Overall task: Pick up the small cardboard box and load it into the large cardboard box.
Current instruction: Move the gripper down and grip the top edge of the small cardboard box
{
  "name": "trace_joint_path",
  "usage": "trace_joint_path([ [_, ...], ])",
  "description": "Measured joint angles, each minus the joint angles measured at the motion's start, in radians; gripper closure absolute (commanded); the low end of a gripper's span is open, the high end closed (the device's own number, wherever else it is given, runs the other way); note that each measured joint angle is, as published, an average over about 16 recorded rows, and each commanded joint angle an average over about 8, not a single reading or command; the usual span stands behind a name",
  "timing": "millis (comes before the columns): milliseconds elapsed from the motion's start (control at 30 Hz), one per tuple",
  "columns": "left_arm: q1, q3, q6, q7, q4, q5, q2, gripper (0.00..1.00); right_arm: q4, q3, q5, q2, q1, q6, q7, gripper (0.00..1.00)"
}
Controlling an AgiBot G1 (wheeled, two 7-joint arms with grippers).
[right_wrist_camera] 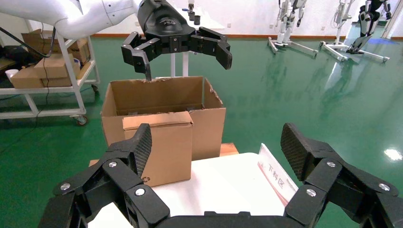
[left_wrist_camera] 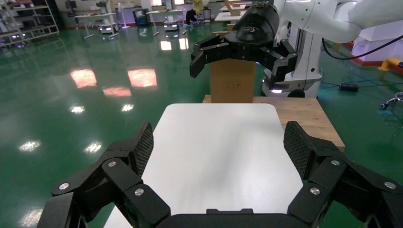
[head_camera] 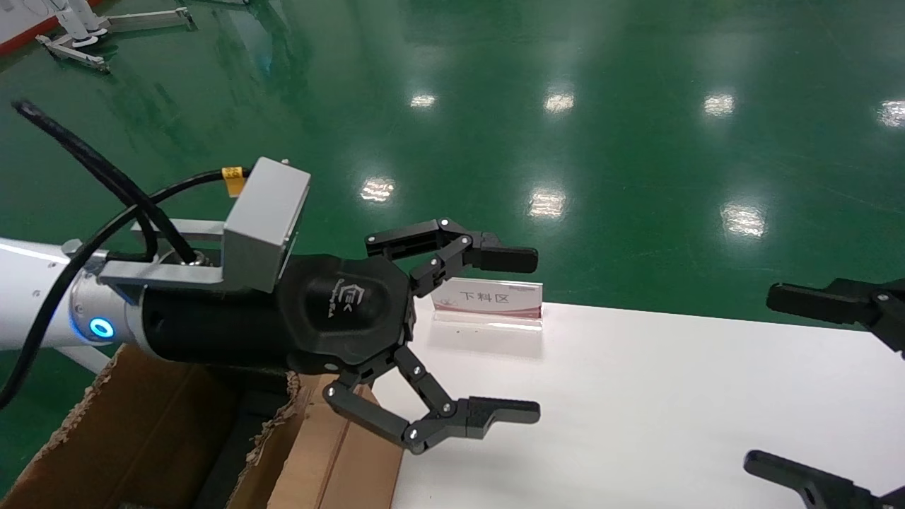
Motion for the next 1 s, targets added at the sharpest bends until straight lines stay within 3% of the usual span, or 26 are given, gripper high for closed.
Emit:
trace_joint_path([
  [1000,0.000,0.000,0.000,0.000,0.000,0.000,0.000,0.00,0.000,0.000,0.000,0.000,0.000,0.000,0.000,0.00],
])
